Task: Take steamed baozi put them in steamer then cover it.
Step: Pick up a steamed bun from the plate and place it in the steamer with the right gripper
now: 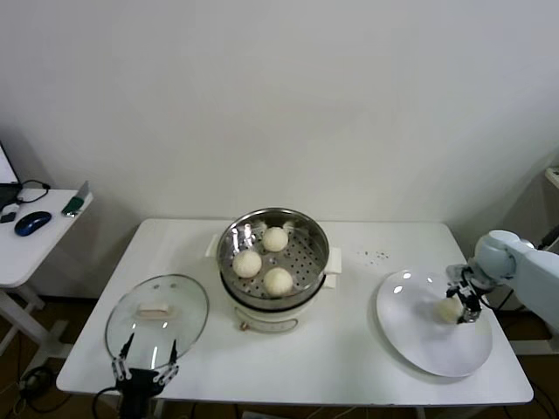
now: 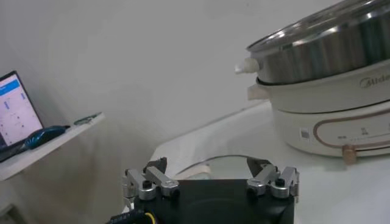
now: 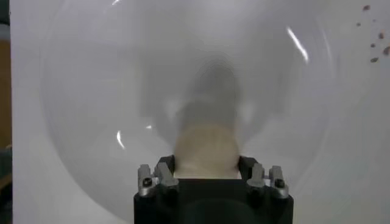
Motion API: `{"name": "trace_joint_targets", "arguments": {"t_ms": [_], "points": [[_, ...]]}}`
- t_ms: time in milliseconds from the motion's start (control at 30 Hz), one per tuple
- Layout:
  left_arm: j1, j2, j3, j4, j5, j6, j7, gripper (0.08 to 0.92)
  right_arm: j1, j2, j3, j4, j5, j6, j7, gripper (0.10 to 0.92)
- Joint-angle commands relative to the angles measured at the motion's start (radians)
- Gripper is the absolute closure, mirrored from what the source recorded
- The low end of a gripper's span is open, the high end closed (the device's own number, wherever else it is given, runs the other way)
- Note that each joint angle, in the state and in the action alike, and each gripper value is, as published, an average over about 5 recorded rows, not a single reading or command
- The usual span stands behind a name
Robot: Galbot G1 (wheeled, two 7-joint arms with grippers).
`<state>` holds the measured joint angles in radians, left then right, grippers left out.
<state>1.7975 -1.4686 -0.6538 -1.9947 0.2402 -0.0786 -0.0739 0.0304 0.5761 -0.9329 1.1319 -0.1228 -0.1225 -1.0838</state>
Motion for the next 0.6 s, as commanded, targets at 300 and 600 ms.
{"name": "trace_joint_targets", "arguments": {"t_ms": [300, 600], "points": [[0.020, 0.001, 0.029, -0.025, -0.003, -0.009, 0.002, 0.177, 0.806, 0.266, -0.599, 0.040, 0.702, -0.175, 0.100, 0.355], [0.028, 0.012, 0.085, -0.047, -0.051, 0.002, 0.008, 0.177, 0.901, 0.439, -0.697, 0.090, 0.907, -0.255, 0.163, 0.347]]}}
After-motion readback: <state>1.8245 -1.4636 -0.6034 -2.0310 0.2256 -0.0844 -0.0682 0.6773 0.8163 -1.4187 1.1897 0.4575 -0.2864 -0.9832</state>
